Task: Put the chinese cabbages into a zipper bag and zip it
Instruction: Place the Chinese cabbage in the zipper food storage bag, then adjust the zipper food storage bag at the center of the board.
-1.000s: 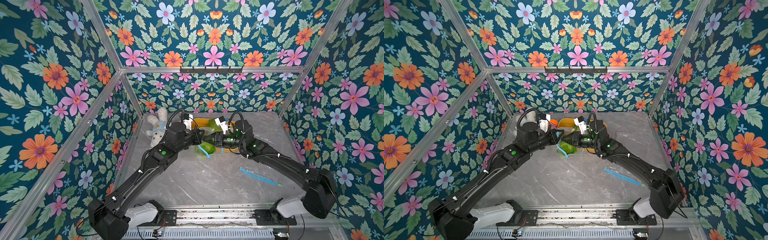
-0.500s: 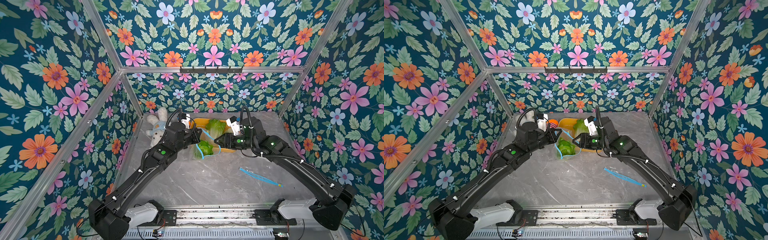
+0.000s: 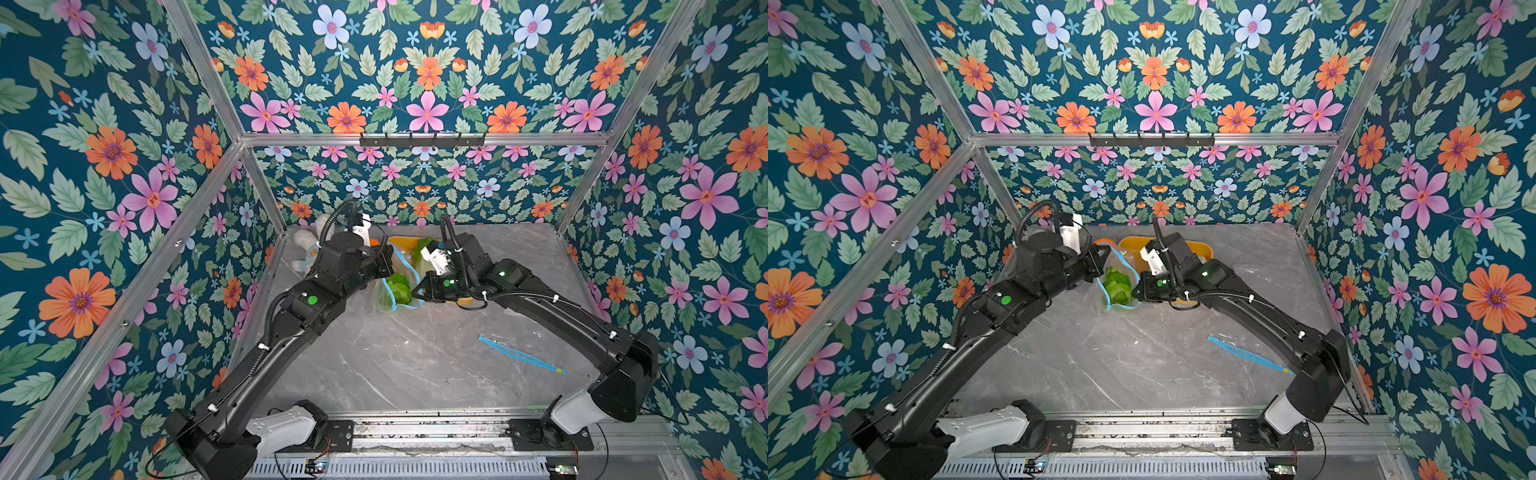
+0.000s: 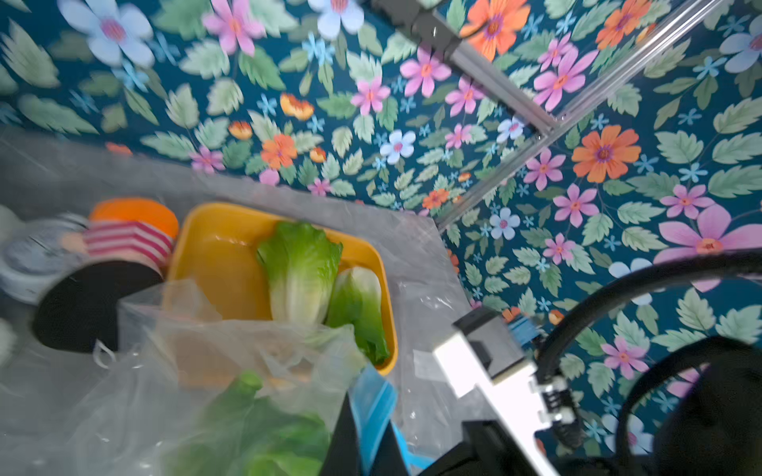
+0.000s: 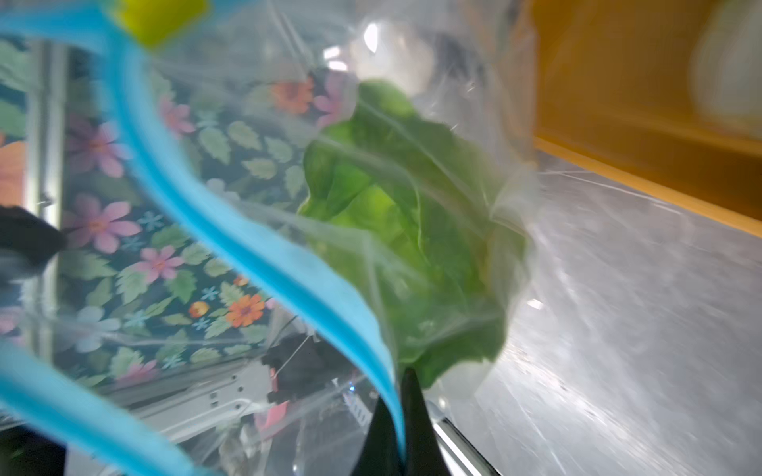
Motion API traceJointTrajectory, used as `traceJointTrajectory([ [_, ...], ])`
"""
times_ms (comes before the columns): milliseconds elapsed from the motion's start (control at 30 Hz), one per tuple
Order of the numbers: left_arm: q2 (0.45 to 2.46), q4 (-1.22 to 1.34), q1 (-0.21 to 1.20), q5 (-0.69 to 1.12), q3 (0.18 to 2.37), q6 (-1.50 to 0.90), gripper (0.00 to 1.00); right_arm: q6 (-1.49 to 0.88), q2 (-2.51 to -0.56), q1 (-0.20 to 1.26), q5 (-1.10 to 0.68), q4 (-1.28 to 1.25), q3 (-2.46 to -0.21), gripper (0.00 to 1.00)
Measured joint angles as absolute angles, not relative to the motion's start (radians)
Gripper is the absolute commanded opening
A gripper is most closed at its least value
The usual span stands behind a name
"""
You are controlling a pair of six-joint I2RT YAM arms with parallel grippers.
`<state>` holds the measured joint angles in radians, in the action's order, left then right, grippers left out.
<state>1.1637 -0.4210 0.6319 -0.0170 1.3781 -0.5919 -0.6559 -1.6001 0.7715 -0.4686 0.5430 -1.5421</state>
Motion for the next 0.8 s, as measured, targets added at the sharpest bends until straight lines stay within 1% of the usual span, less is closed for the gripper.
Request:
traceJointTrajectory([
  [67,1.138,-0.451,0.632,-0.067,1.416,-0.552,0.0,-0.667,-1.642,0.802,-0.517,0.492,-1.589,0.0],
  [133,1.105,-0.484,0.631,-0.11,1.394,-0.531,0.0,-0.688,-1.647,0.805,-0.557,0.456,-1.604,0.0],
  [300,1.119,-0.572,0.631,-0.163,1.319,-0.509,0.0,-0.699,-1.61,0.777,-0.485,0.522,-1.647,0.0],
  [400,1.146,-0.626,0.63,-0.191,1.328,-0.496,0.0,-0.697,-1.588,0.783,-0.5,0.519,-1.687,0.0],
  [567,1.144,-0.629,0.63,-0.232,1.36,-0.484,0.0,-0.697,-1.614,0.779,-0.523,0.519,-1.726,0.0],
  [800,1.121,-0.684,0.623,-0.321,1.428,-0.442,0.0,-0.703,-1.702,0.805,-0.581,0.453,-1.724,0.0],
])
